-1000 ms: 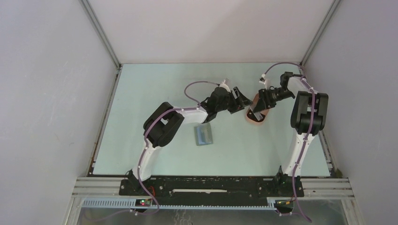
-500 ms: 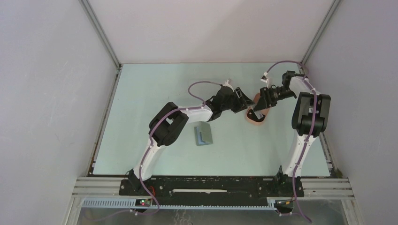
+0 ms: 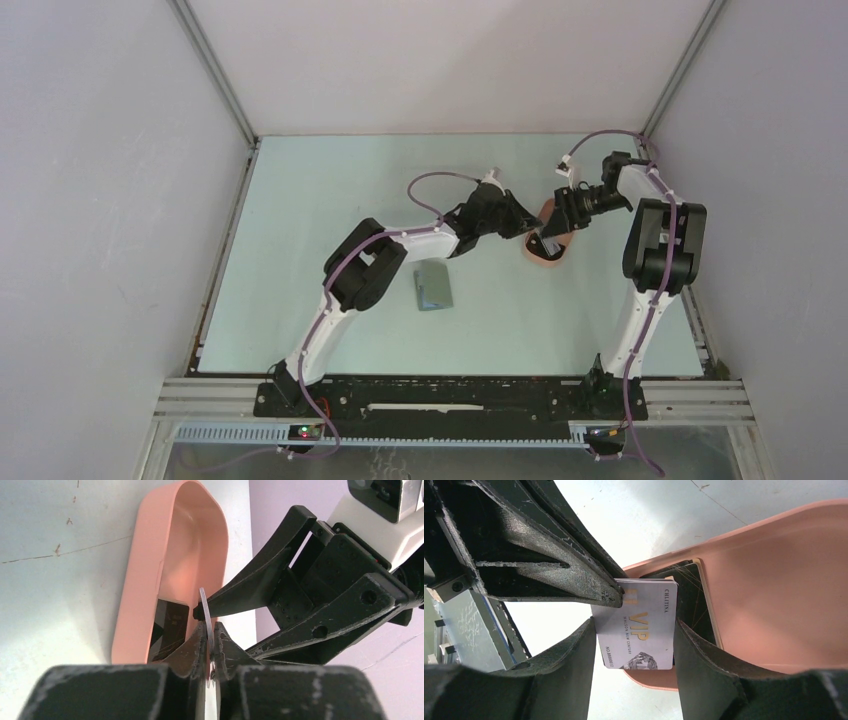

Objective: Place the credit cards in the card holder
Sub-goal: Pick up the credit card from the storage box.

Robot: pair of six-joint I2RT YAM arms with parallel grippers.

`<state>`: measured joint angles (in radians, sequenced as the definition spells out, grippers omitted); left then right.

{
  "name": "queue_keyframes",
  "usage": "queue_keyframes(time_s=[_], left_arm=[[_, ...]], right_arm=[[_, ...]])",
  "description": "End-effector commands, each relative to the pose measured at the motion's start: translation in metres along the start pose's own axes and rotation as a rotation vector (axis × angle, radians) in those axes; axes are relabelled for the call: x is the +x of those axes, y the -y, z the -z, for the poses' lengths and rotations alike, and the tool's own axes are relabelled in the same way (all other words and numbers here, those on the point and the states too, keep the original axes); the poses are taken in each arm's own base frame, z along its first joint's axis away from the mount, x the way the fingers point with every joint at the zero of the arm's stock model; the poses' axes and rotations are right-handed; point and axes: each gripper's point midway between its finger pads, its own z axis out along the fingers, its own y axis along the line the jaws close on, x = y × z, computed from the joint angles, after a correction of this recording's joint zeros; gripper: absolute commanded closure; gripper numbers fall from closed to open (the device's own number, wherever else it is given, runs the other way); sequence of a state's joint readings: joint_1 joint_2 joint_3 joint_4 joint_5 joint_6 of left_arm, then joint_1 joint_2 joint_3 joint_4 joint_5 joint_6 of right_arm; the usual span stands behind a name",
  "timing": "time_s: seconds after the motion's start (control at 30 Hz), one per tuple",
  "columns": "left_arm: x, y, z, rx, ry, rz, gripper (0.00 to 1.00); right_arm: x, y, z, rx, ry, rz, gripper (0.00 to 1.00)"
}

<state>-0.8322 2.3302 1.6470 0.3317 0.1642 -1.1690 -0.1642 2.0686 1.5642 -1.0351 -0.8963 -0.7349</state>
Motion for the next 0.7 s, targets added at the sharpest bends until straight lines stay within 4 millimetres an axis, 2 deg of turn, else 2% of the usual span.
queue_keyframes(time_s=[0.0,0.17,0.23,0.37,0.43,0.67], left_arm=[[-0.005,0.022,-0.007,0.057,0.009,-0.038,0.99],[-0.007,0.026,-0.006,0.075,0.014,-0.092,1.00],[-0.009,0.028,-0.004,0.089,0.028,-0.128,1.00],[-0.016,0.031,-0.001,0.122,0.053,-0.197,1.00],[-0.020,0.034,-0.001,0.152,0.054,-0.222,1.00],[-0.042,0.053,0.018,0.302,0.087,-0.375,1.00]], right_arm=[[-0.017,-0.016,0.017,0.010,0.059,0.083,0.46],[-0.018,-0.017,0.019,0.012,0.063,0.092,0.45],[-0.018,-0.018,0.022,0.014,0.065,0.099,0.41],[-0.020,-0.020,0.035,0.031,0.087,0.114,0.24],[-0.021,-0.021,0.042,0.045,0.099,0.126,0.19],[-0.031,-0.033,0.067,0.043,0.179,0.160,0.16]])
